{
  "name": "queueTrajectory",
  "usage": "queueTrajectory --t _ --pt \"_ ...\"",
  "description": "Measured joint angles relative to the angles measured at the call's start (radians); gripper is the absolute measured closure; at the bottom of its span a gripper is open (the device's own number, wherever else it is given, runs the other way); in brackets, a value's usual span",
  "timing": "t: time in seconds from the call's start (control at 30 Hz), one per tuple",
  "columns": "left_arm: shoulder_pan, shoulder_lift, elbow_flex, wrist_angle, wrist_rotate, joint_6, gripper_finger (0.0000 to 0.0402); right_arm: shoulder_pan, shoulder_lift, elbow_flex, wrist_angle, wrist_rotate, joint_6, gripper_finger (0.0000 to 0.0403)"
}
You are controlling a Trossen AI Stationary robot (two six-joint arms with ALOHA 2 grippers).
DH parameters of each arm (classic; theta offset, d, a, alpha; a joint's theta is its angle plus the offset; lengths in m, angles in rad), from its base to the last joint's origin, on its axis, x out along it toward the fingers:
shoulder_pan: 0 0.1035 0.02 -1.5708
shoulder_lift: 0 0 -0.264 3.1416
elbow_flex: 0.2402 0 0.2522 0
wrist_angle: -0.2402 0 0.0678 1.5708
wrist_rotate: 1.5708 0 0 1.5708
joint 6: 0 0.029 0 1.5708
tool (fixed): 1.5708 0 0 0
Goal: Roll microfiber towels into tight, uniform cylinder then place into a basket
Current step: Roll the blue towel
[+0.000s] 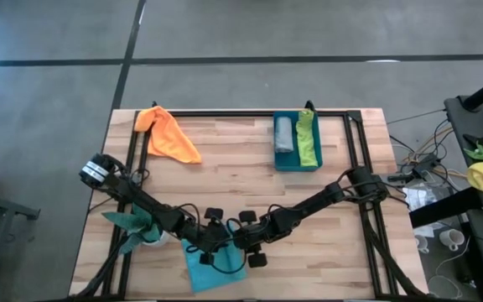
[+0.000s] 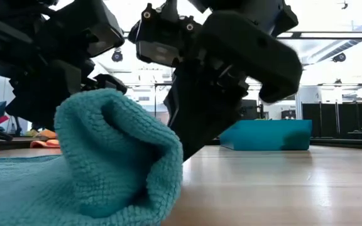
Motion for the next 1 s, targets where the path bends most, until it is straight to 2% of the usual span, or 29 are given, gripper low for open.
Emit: queueTrajectory --t 0.47,0.8,0.87,1.0 --pt "-0.004 -0.001 -0.008 0.0 0.002 -0.004 0.0276 -0.055 0.03 0.006 0.08 0.003 -0.075 0.03" --pt "-0.013 -0.002 -0.009 0.0 0.002 -0.002 0.0276 -0.06 -0.001 0.006 -0.018 0.035 -0.095 0.0204" --pt "-0.019 -0.003 -0.009 0.001 0.002 -0.002 0.0276 -0.061 -0.001 0.004 -0.023 0.032 -0.111 0.0192" --pt "-0.029 -0.003 -0.008 0.001 -0.019 -0.001 0.0276 -0.068 0.024 0.0 0.036 -0.042 -0.118 0.0184"
